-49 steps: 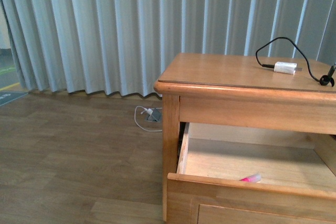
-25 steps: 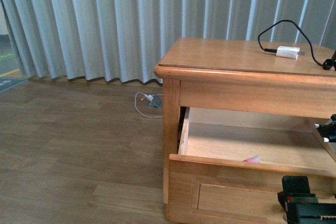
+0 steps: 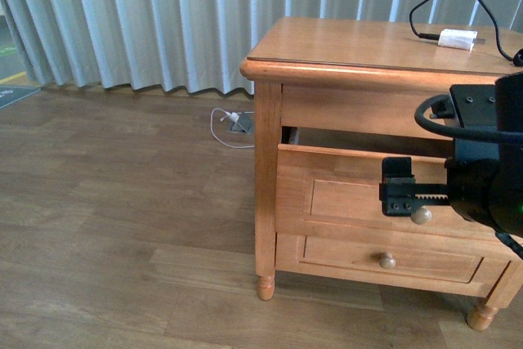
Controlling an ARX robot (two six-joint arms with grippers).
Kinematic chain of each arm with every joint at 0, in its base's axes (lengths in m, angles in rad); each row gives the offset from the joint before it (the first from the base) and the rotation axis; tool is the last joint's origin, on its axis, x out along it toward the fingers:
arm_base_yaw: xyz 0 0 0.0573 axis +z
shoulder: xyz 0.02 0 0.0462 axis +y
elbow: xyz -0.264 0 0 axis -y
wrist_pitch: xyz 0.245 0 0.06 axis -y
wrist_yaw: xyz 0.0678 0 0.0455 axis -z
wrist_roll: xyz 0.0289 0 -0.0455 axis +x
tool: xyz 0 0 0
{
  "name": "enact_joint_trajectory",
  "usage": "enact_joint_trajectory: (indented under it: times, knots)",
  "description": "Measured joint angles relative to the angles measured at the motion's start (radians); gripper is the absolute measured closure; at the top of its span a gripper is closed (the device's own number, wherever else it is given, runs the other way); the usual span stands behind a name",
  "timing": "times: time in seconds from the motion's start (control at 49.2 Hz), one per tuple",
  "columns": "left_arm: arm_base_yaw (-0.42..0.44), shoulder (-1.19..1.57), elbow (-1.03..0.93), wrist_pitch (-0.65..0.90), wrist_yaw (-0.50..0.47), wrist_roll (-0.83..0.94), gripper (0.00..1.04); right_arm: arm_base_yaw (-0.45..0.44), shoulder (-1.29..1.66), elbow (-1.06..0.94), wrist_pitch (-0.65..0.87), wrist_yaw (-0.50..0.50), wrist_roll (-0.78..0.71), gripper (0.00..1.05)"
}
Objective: Place pink marker in drawer with both arms
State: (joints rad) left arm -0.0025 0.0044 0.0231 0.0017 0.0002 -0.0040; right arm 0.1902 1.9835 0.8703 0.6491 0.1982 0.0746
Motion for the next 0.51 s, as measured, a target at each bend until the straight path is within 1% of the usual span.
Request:
enact_joint_trajectory:
  times: [0.224, 0.508]
  knots:
    - [0.000, 0.000, 0.000, 0.000, 0.000, 0.000, 0.06, -0.004, 0.119, 0.166, 0.001, 0.024, -0.007, 0.08]
    - [0.000, 0.000, 0.000, 0.000, 0.000, 0.000, 0.06, -0.014, 0.185, 0.224, 0.022, 0.055, -0.007, 0.08]
